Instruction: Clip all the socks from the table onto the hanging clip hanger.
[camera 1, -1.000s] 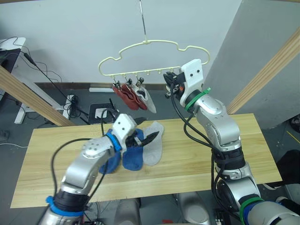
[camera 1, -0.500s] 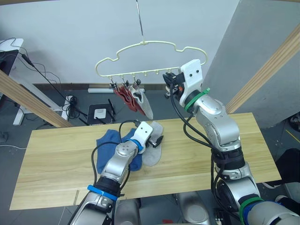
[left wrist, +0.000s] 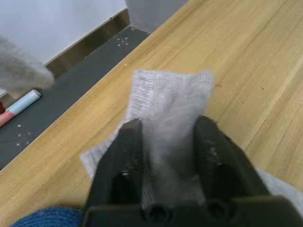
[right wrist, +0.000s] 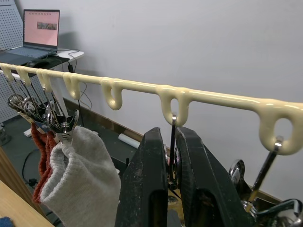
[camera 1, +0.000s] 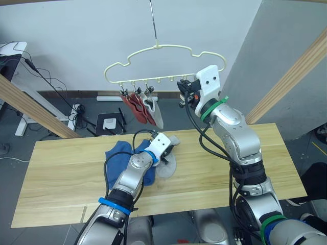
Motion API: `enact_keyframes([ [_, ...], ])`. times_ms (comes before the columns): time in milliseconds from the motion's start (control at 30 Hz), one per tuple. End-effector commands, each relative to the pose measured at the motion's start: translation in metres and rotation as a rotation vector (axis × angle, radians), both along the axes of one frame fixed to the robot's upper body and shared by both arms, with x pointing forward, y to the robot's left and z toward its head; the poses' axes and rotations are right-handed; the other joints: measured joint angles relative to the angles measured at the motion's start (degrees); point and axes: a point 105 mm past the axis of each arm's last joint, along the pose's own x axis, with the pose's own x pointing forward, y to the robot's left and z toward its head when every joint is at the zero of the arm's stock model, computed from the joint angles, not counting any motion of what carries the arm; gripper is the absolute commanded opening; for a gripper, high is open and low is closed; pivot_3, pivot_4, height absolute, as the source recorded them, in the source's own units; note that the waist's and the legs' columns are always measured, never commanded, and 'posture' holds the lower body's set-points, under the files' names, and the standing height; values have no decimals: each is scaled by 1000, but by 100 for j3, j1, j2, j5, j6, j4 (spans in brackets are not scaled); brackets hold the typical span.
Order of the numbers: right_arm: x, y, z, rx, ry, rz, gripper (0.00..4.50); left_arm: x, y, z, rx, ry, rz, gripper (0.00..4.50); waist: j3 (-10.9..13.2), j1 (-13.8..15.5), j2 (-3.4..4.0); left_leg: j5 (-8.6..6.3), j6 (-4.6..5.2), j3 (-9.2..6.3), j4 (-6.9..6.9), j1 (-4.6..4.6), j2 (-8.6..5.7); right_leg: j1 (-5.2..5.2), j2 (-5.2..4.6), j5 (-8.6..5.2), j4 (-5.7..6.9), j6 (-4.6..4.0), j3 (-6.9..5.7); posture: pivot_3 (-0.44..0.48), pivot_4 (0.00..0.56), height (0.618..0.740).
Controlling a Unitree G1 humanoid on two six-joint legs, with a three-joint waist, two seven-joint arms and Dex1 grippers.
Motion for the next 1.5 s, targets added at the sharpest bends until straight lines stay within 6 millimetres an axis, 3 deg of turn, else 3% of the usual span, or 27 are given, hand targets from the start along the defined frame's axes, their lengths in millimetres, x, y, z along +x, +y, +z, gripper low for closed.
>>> enact_keyframes([
  [33,-8,2,12,31,-44,20,17,-11,-2,-14,30,19,-37,606,0,0,0,0,0,0,0,0,0,0,0,0,0,0,0,-261,296,733],
  [133,-8,2,13,33,-45,18,17,-7,-1,-3,27,-92,-37,0,0,1,0,0,0,0,-1,0,0,0,0,0,-1,0,0,-262,296,733],
  [300,-9,2,14,37,-48,20,17,-1,-10,42,-89,-319,-42,0,0,3,0,0,0,0,0,-2,0,-1,-2,0,-1,0,0,-263,296,733],
  [500,-12,2,18,45,-49,32,17,-9,-23,103,-254,-568,-78,0,0,2,0,0,0,1,-2,-3,0,-1,-3,0,-3,0,0,-270,300,733],
  [667,-15,3,17,51,-36,49,17,-16,-30,129,-296,-678,-90,0,0,-2,0,0,0,1,-2,-3,0,0,-2,0,-4,0,1,-269,300,733],
  [1033,-16,4,14,50,-22,58,17,-21,-22,144,-419,-698,-45,0,0,-4,0,0,0,1,-2,-3,0,-1,-1,0,-5,1,1,-265,303,733],
  [1500,-14,5,9,72,27,53,17,-18,-27,151,-441,-710,-60,0,0,-1,0,0,0,1,-3,-3,0,-1,0,-1,-5,1,0,-257,301,733],
])
